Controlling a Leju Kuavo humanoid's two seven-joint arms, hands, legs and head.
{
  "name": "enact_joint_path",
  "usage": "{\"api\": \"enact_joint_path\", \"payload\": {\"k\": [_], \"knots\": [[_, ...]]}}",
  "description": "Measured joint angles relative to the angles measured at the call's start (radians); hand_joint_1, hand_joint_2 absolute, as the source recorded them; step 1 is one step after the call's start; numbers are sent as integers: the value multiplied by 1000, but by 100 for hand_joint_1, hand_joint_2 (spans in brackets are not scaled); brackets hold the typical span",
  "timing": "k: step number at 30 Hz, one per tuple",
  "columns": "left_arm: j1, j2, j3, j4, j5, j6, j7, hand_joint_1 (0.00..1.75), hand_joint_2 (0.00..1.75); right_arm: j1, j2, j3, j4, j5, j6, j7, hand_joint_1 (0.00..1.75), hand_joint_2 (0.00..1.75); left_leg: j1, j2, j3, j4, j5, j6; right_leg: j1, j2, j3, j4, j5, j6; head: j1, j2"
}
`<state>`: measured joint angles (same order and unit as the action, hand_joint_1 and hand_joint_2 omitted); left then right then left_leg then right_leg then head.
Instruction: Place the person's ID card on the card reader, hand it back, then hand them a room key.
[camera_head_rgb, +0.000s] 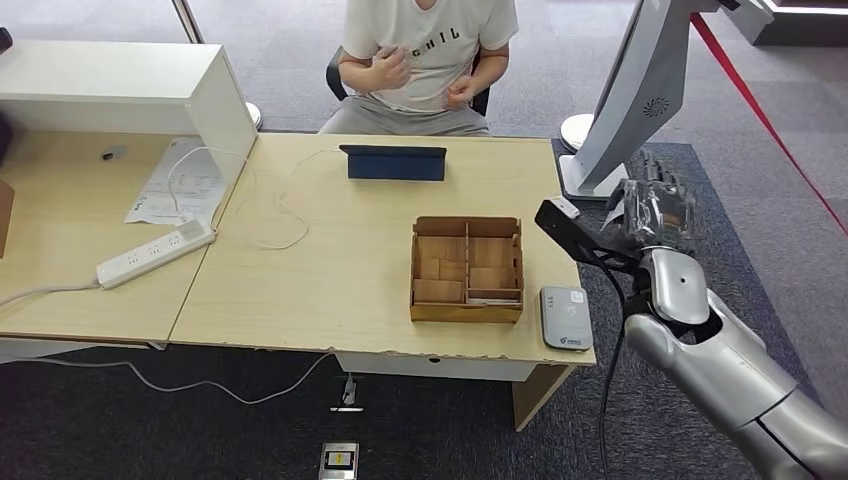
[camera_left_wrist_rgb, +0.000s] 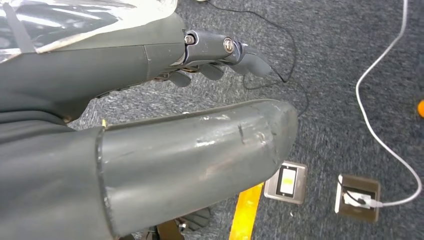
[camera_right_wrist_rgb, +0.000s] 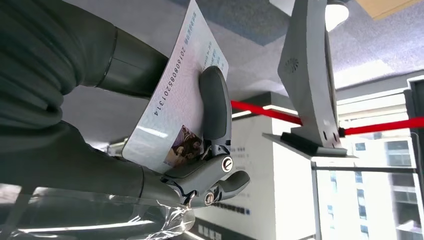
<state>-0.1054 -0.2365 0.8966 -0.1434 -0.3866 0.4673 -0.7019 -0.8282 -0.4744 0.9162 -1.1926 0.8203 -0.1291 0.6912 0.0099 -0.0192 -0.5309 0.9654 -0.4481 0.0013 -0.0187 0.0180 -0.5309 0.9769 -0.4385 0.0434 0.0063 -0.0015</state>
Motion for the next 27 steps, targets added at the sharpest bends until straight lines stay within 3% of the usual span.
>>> {"api": "enact_joint_path", "payload": {"k": [16, 27], "knots": [[0, 0, -2, -9, 21, -39, 0, 0, 0, -100, 196, 172, 117, 10, -58, -45, 175, 175, 1, -1, -1, 0, 0, -1, 1, 0, -1, 0, 0, 0, 0, 0], [2, -11, -2, -17, 70, -52, 0, 0, 0, -130, 236, 221, 202, -4, -82, -51, 175, 175, 1, 0, -1, 0, 0, -1, 0, 0, -1, 0, 0, 0, 0, 0]]}}
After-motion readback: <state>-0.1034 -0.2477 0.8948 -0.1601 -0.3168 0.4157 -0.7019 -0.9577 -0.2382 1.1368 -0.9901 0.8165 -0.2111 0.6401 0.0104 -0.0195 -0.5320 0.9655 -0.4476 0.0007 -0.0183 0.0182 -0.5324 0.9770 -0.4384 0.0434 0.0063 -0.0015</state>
